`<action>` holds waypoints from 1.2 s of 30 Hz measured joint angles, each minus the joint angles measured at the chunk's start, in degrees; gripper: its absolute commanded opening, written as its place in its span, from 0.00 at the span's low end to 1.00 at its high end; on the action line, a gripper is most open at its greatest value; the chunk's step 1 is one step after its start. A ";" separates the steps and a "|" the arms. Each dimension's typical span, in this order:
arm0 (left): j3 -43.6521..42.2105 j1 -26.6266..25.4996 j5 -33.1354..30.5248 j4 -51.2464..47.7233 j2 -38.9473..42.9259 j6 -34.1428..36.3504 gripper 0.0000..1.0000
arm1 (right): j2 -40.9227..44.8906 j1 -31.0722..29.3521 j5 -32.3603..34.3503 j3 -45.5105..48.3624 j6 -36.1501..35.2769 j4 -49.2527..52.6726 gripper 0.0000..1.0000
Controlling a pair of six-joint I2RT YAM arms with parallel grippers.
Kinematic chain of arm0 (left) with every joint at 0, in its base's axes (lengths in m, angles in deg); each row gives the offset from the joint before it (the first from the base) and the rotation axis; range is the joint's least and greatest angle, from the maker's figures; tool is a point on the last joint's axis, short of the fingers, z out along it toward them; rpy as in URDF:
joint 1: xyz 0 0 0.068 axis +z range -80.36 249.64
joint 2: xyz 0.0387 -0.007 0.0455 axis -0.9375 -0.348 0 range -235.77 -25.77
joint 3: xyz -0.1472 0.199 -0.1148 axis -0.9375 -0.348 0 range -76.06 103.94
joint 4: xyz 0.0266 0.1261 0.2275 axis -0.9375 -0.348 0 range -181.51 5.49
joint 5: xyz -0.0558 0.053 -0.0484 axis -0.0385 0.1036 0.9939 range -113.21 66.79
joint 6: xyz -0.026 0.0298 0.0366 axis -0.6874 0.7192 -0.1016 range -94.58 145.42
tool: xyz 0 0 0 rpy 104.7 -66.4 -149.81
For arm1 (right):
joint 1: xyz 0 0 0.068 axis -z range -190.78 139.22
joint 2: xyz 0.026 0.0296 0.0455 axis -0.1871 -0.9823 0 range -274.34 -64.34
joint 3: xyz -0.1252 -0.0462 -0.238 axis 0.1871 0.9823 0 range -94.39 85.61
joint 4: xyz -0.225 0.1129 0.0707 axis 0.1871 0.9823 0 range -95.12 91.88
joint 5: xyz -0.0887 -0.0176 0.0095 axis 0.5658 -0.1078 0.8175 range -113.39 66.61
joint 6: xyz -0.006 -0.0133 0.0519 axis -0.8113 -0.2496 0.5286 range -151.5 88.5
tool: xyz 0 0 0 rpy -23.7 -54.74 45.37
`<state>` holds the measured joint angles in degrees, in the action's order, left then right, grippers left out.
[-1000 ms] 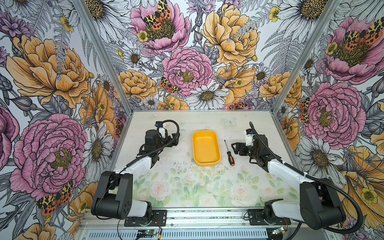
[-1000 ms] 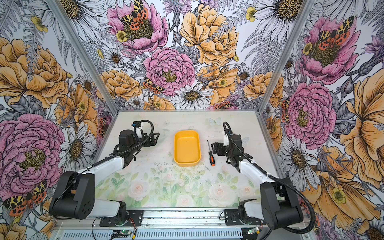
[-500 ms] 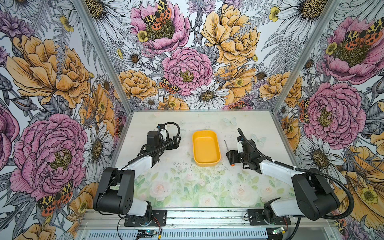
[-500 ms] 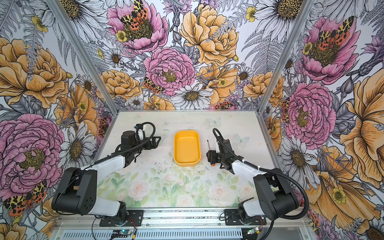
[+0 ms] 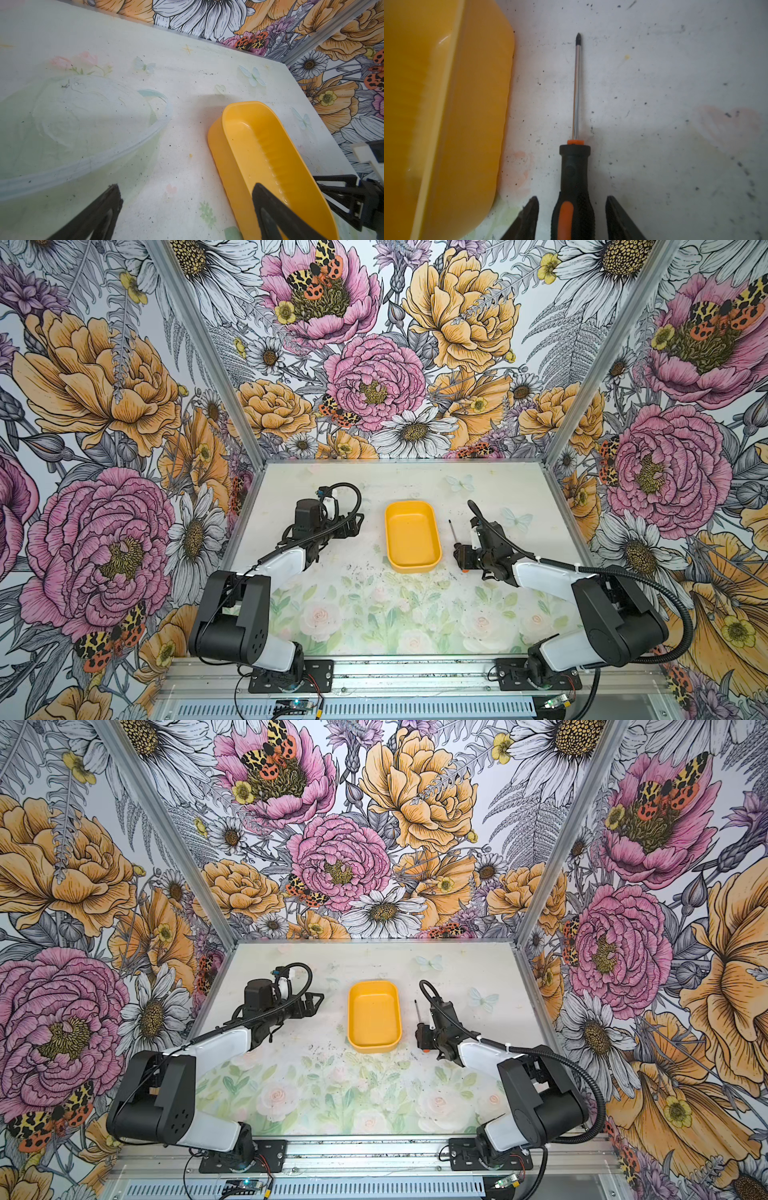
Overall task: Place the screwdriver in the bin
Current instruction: 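Close the right gripper on the screwdriver handle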
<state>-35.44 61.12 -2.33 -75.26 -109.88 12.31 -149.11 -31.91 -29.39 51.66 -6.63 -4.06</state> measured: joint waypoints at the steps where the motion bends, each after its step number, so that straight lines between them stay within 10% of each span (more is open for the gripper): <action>1: 0.00 0.00 0.15 -0.24 0.00 0.00 0.99 | -0.17 -0.09 0.02 0.00 0.02 0.00 0.51; 20: 1.11 -0.55 0.85 -4.17 0.00 1.36 0.99 | -2.36 -0.72 0.22 -1.60 -0.07 1.11 0.34; 25: 1.60 -0.74 0.85 -4.90 0.00 1.64 0.99 | -3.34 -0.72 0.17 -2.84 -0.26 1.77 0.00; 36: 1.62 -1.68 0.83 -5.77 0.00 2.86 0.99 | -5.05 -0.72 -3.43 -5.27 1.14 3.19 0.00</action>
<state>-33.83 59.44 -1.50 -81.03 -109.88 15.18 -154.16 -32.63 -32.82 46.39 -5.50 -0.87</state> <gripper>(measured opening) 0.988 0.316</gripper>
